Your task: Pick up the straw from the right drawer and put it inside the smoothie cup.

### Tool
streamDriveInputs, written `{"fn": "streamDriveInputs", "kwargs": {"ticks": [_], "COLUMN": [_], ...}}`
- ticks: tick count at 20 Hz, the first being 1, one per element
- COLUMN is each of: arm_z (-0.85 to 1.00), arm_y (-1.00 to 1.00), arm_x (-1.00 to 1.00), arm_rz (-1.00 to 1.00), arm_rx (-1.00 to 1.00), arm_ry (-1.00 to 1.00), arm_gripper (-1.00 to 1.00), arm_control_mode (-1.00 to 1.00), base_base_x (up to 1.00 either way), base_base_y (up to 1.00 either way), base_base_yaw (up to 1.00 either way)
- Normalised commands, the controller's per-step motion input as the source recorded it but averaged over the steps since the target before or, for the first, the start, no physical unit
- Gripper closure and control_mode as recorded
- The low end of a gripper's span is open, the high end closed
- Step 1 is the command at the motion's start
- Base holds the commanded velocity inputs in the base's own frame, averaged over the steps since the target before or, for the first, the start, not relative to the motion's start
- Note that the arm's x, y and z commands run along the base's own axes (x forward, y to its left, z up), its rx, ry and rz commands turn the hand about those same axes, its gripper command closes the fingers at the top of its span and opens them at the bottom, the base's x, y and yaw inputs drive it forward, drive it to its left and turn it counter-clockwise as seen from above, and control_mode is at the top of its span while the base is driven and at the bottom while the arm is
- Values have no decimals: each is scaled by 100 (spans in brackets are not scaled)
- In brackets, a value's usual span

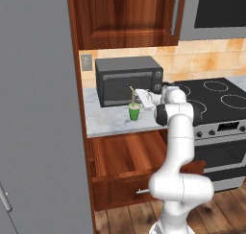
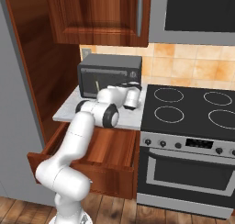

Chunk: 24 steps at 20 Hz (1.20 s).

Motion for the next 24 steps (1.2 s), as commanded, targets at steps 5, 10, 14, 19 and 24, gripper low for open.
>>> {"fn": "streamDriveInputs", "kwargs": {"ticks": [5,10,14,19,24], "arm_z": [0,0,1,27,57], "arm_y": [-10,-17,-22,-4,0], "arm_x": [-30,-59,-94,-100,-100], "arm_rz": [-3,-3,-5,-6,-8], "arm_rx": [-1,0,0,-1,-1], "arm_ry": [-9,-12,-14,-16,-21], "arm_gripper": [-100,-100,-100,-100,-100], "arm_control_mode": [-100,-100,-100,-100,-100], "base_base_x": [0,0,0,0,0], "base_base_y": [0,0,0,0,0], "base_base_yaw": [0,0,0,0,0]}}
